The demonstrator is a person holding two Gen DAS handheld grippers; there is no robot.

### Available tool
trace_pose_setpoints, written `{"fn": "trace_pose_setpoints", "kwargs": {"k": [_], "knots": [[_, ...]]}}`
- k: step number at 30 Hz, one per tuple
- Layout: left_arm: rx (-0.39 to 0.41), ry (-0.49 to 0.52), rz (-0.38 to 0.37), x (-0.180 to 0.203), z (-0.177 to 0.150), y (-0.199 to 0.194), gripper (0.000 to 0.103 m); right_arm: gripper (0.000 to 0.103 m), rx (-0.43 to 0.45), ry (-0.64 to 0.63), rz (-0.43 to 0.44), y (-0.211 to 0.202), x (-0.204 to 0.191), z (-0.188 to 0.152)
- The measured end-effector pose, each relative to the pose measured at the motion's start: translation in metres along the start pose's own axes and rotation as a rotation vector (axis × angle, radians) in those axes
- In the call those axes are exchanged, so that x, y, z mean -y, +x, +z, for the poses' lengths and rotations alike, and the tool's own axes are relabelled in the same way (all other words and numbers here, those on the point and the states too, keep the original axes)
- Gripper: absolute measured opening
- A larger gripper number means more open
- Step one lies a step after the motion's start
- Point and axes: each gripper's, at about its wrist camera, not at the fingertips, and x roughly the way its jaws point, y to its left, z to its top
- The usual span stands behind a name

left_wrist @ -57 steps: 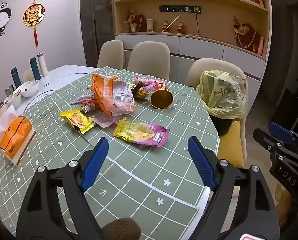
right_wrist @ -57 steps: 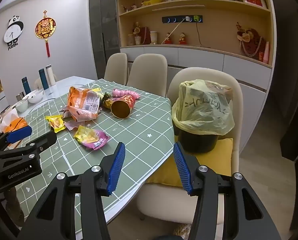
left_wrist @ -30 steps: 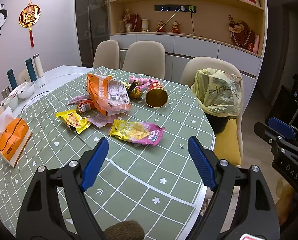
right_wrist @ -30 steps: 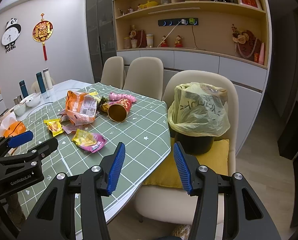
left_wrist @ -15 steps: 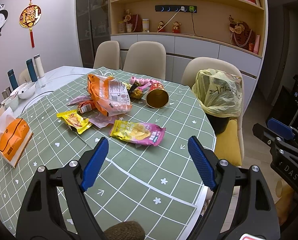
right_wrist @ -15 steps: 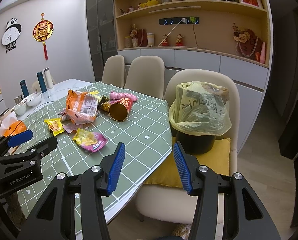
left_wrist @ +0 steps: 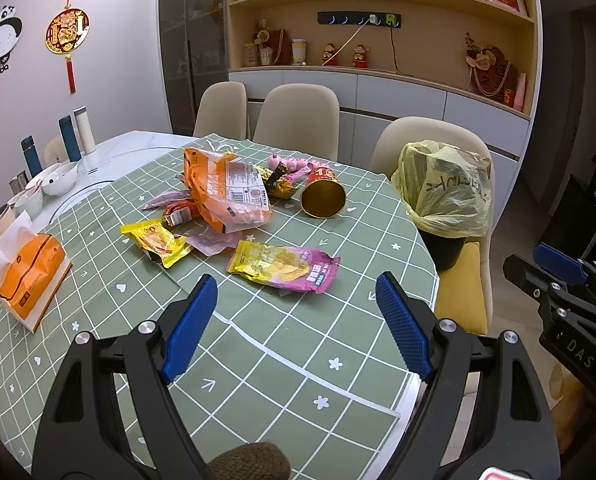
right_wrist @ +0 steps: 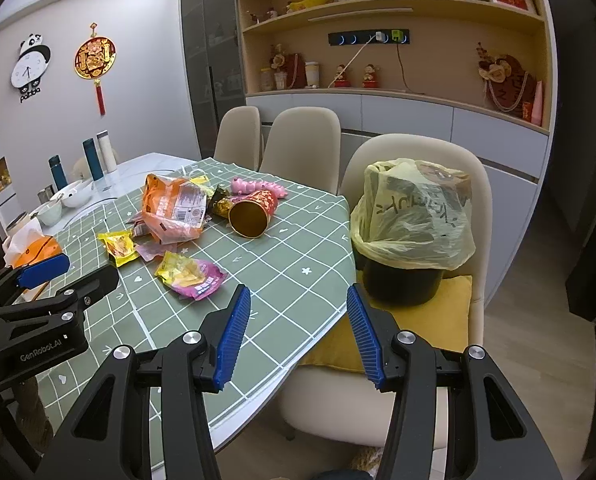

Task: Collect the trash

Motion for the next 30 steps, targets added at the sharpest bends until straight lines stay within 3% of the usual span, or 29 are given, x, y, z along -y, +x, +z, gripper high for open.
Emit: {"fn": "trace_pose_setpoints", "kwargs": {"k": [30], "knots": [[-0.014,-0.027,0.017,-0.009,0.0,0.004,0.077,0.047,-0.021,-0.017,0.015,0.012,-0.003,0.003]]}}
